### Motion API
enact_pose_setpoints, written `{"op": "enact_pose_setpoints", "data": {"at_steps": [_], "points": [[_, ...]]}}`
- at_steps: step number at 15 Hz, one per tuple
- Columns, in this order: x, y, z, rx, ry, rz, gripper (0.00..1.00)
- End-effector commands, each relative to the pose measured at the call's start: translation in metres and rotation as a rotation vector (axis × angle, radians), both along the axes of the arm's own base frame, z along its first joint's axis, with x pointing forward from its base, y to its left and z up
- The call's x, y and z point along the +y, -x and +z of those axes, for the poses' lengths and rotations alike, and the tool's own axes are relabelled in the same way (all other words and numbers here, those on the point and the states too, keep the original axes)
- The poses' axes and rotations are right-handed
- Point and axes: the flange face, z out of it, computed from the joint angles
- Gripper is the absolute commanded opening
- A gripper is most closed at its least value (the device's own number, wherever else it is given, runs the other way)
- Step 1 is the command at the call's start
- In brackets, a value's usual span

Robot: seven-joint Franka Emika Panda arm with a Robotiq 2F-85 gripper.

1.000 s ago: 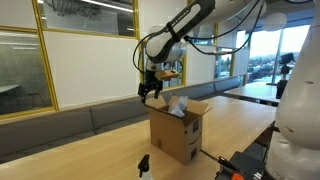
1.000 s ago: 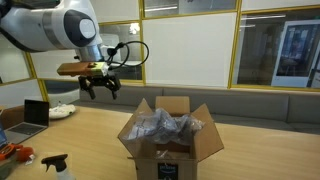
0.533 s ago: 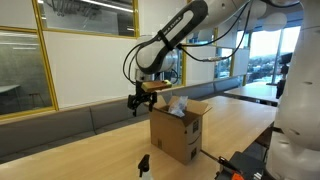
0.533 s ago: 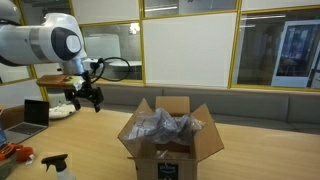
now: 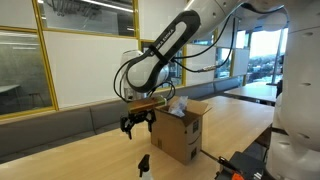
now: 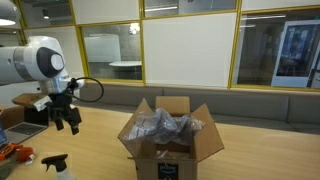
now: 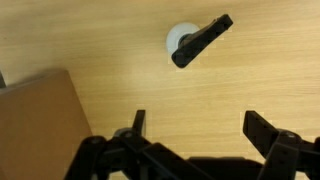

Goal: Remove all the plastic bags and the spray bottle from the table and put them in the box

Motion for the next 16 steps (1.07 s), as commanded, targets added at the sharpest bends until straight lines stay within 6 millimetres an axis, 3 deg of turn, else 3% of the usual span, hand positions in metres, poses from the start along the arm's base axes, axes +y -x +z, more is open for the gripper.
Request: {"op": "enact_pose_setpoints", "data": {"at_steps": [1,6,16], "points": [[0.017,0.013,-0.018,0.066,0.058,-0.109,1.00],[0.021,0.023,-0.042,0.115,0.089,-0.260,1.00],[0.015,0.029,-0.070,0.045,0.039,-0.520,1.00]]}}
